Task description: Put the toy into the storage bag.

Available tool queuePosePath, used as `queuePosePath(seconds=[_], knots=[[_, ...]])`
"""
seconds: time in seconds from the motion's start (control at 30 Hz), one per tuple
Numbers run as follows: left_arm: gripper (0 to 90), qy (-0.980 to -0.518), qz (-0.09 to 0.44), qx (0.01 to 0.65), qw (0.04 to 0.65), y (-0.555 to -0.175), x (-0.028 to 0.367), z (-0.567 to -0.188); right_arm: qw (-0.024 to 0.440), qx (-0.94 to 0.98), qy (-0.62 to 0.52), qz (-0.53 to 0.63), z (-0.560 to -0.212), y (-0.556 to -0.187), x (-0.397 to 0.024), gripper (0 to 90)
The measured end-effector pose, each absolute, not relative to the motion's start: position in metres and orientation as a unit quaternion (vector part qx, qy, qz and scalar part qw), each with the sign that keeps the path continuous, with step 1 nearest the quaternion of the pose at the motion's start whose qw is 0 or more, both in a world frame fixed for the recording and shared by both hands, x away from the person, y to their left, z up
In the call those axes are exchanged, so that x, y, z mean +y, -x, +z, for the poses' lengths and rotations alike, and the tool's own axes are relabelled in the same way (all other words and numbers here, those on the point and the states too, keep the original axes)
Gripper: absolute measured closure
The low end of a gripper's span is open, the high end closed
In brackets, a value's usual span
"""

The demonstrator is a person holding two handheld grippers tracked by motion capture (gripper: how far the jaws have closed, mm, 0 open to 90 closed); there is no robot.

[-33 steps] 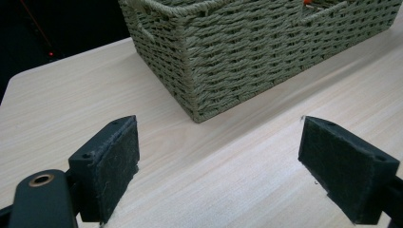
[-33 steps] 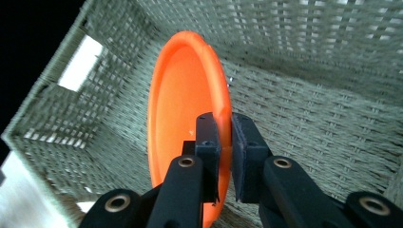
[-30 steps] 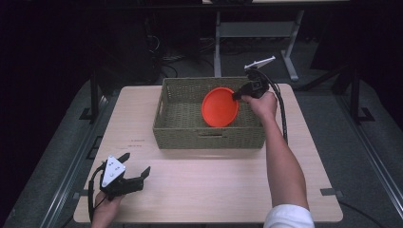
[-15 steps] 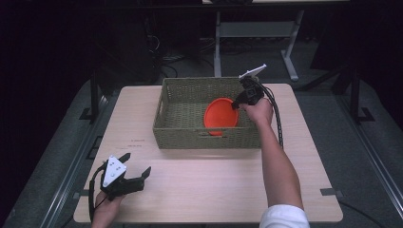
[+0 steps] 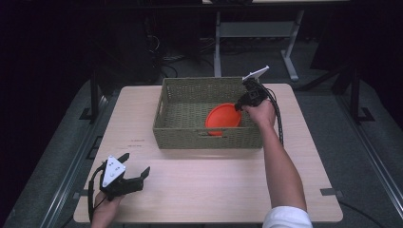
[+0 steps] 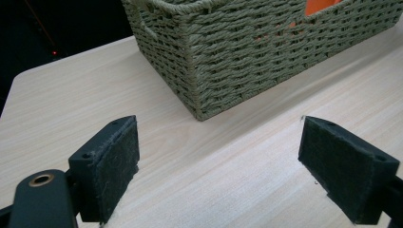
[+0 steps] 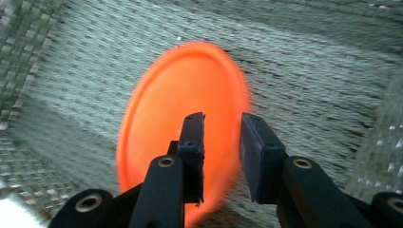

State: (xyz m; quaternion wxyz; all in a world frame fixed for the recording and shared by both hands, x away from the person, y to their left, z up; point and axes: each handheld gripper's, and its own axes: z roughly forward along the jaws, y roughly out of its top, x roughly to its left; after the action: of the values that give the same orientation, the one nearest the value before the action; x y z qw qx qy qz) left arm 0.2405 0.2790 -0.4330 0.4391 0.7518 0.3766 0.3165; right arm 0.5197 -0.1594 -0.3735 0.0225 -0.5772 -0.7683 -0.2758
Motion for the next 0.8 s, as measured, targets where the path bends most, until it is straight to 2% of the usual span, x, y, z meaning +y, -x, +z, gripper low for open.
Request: queuePosePath(seconds=[0.23, 0.43, 0.57, 0.8], knots=[[12.7, -0.752, 0.317, 0.378, 0.437, -0.239, 0.280, -0.432, 0.042, -0.767, 0.555, -0.319, -0.365, -0.516, -0.160, 58.5], [12.7, -0.753, 0.315, 0.377, 0.438, -0.239, 0.279, -0.433, 0.047, -0.768, 0.538, -0.343, -0.357, -0.510, -0.161, 54.3], [12.7, -0.753, 0.314, 0.377, 0.439, -0.239, 0.279, -0.433, 0.065, -0.767, 0.524, -0.365, -0.351, -0.503, -0.161, 47.1], [12.8, -0.753, 0.314, 0.378, 0.438, -0.239, 0.280, -0.432, 0.083, -0.769, 0.505, -0.382, -0.345, -0.496, -0.161, 39.3]])
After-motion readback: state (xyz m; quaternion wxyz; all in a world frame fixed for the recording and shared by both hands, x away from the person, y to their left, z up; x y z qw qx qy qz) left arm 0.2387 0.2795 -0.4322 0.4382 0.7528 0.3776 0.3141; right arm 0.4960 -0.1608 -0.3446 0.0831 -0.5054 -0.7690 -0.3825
